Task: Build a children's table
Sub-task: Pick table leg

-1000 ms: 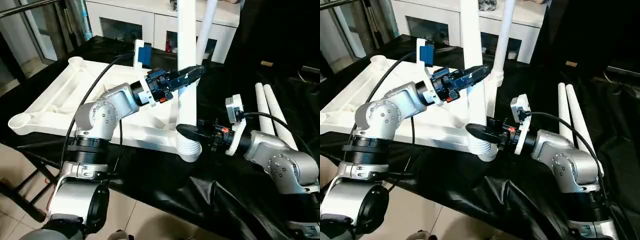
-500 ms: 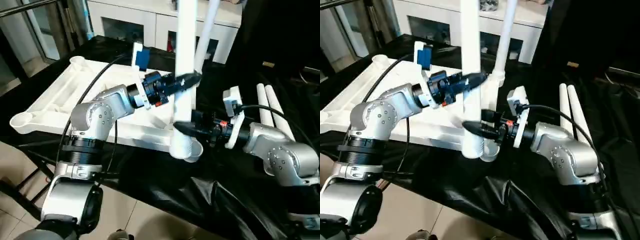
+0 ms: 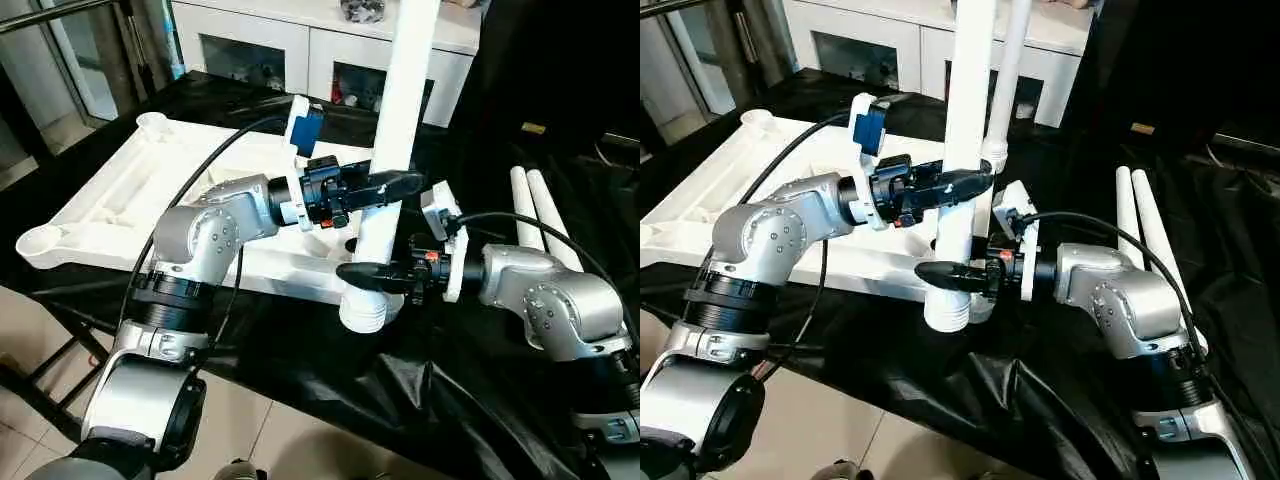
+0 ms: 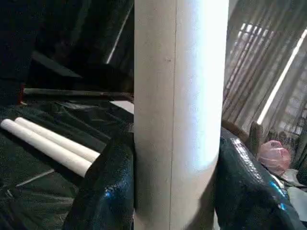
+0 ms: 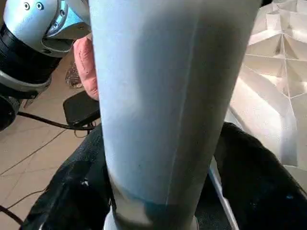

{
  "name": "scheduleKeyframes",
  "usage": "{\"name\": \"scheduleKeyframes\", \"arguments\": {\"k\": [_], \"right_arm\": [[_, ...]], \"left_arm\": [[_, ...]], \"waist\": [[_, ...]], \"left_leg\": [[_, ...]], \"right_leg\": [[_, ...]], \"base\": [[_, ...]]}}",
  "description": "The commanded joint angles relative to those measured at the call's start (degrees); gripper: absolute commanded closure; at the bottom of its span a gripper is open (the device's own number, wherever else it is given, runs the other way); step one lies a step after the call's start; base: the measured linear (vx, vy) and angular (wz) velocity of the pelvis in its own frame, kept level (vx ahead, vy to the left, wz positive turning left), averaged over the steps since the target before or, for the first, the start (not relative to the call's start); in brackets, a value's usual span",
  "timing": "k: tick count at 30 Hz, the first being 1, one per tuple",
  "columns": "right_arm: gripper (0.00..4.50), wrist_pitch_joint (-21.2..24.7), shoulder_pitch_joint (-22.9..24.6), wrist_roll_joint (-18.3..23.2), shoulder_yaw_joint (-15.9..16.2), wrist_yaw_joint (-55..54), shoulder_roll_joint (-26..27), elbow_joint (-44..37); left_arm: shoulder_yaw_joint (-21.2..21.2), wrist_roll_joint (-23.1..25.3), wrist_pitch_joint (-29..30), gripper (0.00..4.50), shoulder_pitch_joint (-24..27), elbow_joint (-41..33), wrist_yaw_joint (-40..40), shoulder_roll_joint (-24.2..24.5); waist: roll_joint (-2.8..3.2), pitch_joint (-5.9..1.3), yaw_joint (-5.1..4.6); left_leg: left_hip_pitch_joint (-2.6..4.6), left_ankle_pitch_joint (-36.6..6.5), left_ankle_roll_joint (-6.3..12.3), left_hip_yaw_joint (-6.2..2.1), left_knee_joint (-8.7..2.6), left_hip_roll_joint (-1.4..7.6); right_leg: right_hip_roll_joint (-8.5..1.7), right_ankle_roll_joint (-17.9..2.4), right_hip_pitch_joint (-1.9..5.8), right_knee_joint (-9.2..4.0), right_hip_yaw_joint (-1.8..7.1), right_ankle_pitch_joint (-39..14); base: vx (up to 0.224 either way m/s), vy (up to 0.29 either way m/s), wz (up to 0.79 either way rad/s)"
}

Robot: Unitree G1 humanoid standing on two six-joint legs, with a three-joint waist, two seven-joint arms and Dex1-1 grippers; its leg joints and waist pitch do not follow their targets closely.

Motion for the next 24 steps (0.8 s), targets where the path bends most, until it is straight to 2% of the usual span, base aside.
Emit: {"name": "scheduleKeyframes", "arguments": {"k": [1,4,5,6,8,14,15,24], "right_arm": [[1.36,0.88,-0.38,-0.8,0.48,-0.37,-0.71,1.17],[1.36,1.05,-0.41,-0.41,0.54,-0.26,-0.67,1.28],[1.54,1.22,-0.39,-0.38,0.5,-0.22,-0.65,1.24],[1.72,1.52,-0.34,-0.23,0.43,-0.14,-0.61,1.19],[1.75,1.64,-0.26,-0.2,0.43,-0.11,-0.62,1.13],[2.3,2.14,0.29,-0.36,0.55,0.06,-0.75,0.82],[2.51,2.23,0.37,-0.41,0.64,0.06,-0.77,0.79],[2.62,1.86,0.87,-0.65,1.02,-0.6,-0.51,0.64]], "left_arm": [[-0.84,0.25,-0.36,2.68,-1.23,-0.68,-1.6,-0.34],[-0.98,0.2,-0.5,2.68,-1.18,-0.76,-1.66,-0.37],[-0.98,0.14,-0.55,2.68,-1.17,-0.76,-1.63,-0.42],[-0.98,0.1,-0.64,2.68,-1.17,-0.75,-1.61,-0.46],[-0.95,0.07,-0.65,2.68,-1.17,-0.76,-1.57,-0.49],[-0.8,0.1,-1.03,2.68,-1.3,-0.53,-1.33,-0.59],[-0.75,0.04,-1.16,2.68,-1.32,-0.46,-1.33,-0.63],[-0.6,0.72,-3.47,2.68,-1.14,-0.69,-0.56,-1.26]], "waist": [[-0.77,-4.66,0.13],[-0.77,-4.67,0.15],[-0.5,-4.69,0.19],[-0.67,-4.74,0.13],[-0.66,-4.73,0.16],[-0.57,-4.71,0.14],[-0.59,-4.72,0.13],[-0.64,-4.77,0.18]], "left_leg": [[0.73,-3.96,3.07,-1.27,-3.21,2.95],[0.75,-4.16,2.99,-1.27,-3.2,2.97],[0.71,-4.04,2.92,-1.31,-3.17,2.93],[0.68,-3.77,2.98,-1.29,-3.16,2.94],[0.67,-3.83,3.07,-1.31,-3.17,2.95],[0.73,-4.11,2.99,-1.3,-3.17,2.95],[0.73,-4.14,2.97,-1.3,-3.17,2.94],[0.66,-3.91,3.01,-1.29,-3.11,2.92]], "right_leg": [[-5.08,-10.49,3.49,-3.92,3.08,-10.63],[-5.08,-10.53,3.5,-3.9,3.1,-10.86],[-5.12,-10.57,3.56,-3.87,3.11,-10.65],[-5.04,-10.63,3.57,-3.81,3.11,-9.97],[-5.07,-10.83,3.61,-3.78,3.08,-9.63],[-5.04,-10.88,3.57,-3.84,3.09,-9.85],[-5.05,-10.9,3.58,-3.86,3.09,-9.93],[-5.08,-11.03,3.66,-3.81,3.12,-9.35]], "base": [[0.0,0.0,0.0],[0.0,0.0,0.0],[0.0,0.0,0.0],[0.0,0.0,0.0],[0.0,0.0,0.0],[0.0,0.0,0.0],[0.0,0.0,0.0],[0.0,0.0,0.0]]}}
